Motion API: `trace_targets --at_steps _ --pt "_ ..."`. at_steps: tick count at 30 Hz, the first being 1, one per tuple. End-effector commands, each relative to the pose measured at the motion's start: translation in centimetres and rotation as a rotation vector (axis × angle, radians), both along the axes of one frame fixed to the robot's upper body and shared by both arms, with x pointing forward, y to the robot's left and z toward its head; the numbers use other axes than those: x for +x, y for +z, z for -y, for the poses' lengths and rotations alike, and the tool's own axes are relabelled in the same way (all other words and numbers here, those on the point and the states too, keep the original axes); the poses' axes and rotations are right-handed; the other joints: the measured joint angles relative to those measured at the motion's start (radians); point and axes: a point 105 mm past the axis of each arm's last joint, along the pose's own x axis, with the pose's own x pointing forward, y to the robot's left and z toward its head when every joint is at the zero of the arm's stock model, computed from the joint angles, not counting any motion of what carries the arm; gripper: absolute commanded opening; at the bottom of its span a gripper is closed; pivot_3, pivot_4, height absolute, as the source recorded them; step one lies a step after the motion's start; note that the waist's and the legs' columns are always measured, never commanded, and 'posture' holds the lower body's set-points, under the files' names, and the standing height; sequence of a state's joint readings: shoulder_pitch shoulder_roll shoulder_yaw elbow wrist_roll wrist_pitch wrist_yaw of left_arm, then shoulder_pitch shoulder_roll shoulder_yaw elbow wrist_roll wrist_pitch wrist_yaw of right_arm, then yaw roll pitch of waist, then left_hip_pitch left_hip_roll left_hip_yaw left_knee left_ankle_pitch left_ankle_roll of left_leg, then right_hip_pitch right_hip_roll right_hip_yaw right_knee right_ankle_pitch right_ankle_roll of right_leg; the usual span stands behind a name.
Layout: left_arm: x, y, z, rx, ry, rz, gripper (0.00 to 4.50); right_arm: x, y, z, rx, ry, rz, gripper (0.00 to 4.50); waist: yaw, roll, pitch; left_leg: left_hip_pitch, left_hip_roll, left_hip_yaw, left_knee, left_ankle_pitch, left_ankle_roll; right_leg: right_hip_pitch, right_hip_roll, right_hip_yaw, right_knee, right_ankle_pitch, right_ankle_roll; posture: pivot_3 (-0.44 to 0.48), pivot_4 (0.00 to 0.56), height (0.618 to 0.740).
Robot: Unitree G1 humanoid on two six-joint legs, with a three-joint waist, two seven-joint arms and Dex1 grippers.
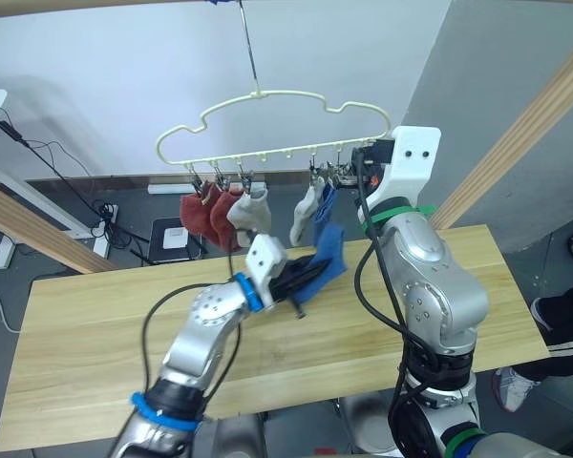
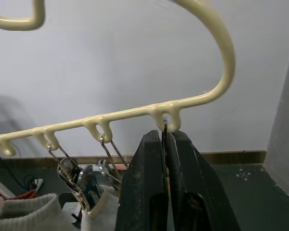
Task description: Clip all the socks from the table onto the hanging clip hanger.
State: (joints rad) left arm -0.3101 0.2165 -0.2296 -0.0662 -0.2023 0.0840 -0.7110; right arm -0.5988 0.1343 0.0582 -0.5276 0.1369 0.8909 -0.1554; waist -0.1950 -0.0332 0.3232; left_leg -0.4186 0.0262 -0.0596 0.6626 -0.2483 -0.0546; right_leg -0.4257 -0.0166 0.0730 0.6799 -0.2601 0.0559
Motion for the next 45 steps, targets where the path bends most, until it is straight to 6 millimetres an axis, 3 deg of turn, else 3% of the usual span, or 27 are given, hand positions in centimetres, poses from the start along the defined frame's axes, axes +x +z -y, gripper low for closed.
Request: trace_targets --at_steps 1,11,42,45 --pt "0.9 0.7 0.3 -0.048 0.071 0.024 0.01 -0.8 1.6 -0.1 0.027 0.003 0.063 0.0 -0.005 0.0 0.0 0.0 0.0 0.001 0.0 0.0 0.0 0.0 0.0 0.0 0.0 0.0 0.0 -0.286 0.277 0.74" --pt "2.5 1.4 1.6 -0.127 0.122 0.01 0.01 -0.8 1.5 0.0 0.025 0.006 0.055 0.0 -0.003 0.0 0.0 0.001 0.0 0.0 0.0 0.0 0.0 0.0 0.002 0.0 0.0 0.0 0.0 -0.292 0.284 0.74" --pt "3.2 3.7 1.9 -0.314 0.066 -0.091 0.01 -0.9 1.3 -0.1 0.015 -0.002 0.045 0.0 -0.003 0.0 0.0 0.0 -0.001 0.0 -0.001 0.0 0.0 0.0 0.003 0.0 0.0 0.0 0.0 -0.296 0.289 0.74" --pt "3.1 3.7 2.0 -0.308 0.066 -0.09 0.0 -0.9 1.5 0.1 0.034 -0.01 0.055 0.81 -0.003 0.0 0.0 0.0 -0.001 0.0 -0.001 0.0 0.0 0.0 0.003 0.0 0.0 0.0 0.0 -0.295 0.289 0.74"
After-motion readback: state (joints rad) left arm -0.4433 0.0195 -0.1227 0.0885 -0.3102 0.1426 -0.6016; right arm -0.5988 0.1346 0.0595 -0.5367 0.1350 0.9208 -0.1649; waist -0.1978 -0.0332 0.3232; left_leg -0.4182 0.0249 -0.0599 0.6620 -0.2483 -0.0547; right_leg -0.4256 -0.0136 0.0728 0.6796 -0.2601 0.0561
